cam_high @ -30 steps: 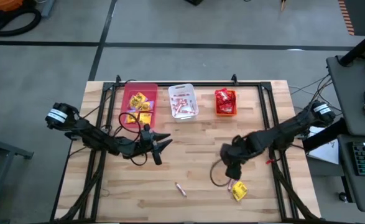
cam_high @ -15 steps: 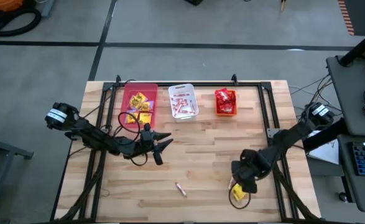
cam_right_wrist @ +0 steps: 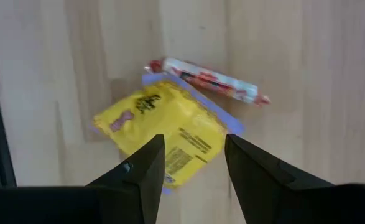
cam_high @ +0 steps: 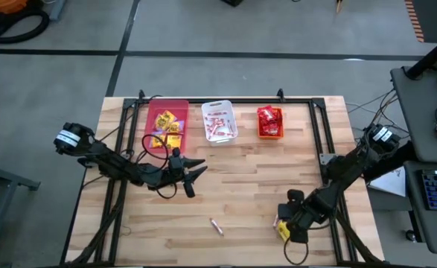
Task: Sort candy
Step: Put the yellow candy into the pink bin
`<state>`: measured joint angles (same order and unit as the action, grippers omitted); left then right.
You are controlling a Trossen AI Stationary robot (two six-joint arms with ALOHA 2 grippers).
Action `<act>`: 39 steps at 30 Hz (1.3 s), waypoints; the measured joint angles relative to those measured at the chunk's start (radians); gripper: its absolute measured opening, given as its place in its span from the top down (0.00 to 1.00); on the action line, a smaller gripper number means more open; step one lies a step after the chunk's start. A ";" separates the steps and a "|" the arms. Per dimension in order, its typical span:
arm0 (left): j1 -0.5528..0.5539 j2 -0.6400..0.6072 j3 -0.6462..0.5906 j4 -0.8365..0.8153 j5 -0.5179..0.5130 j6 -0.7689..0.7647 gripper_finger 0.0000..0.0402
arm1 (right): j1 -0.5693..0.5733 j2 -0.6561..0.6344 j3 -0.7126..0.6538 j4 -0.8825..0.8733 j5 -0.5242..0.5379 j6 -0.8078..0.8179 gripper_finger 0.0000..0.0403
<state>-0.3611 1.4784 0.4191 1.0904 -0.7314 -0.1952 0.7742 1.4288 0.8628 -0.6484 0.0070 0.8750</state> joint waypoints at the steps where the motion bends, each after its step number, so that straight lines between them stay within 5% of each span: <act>1: 0.000 0.000 -0.001 -0.002 0.000 0.000 0.71 | 0.008 0.000 0.000 0.006 0.016 0.000 0.60; 29: 0.000 -0.001 0.003 -0.016 0.001 0.006 0.71 | 0.026 0.192 0.002 0.104 0.047 -0.003 0.63; 39: 0.000 -0.001 0.012 -0.014 0.001 0.026 0.71 | 0.026 0.155 -0.001 0.097 0.053 -0.008 0.95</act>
<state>-0.3611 1.4776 0.4309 1.0760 -0.7305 -0.1688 0.7998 1.5840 0.8623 -0.5518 0.0601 0.8665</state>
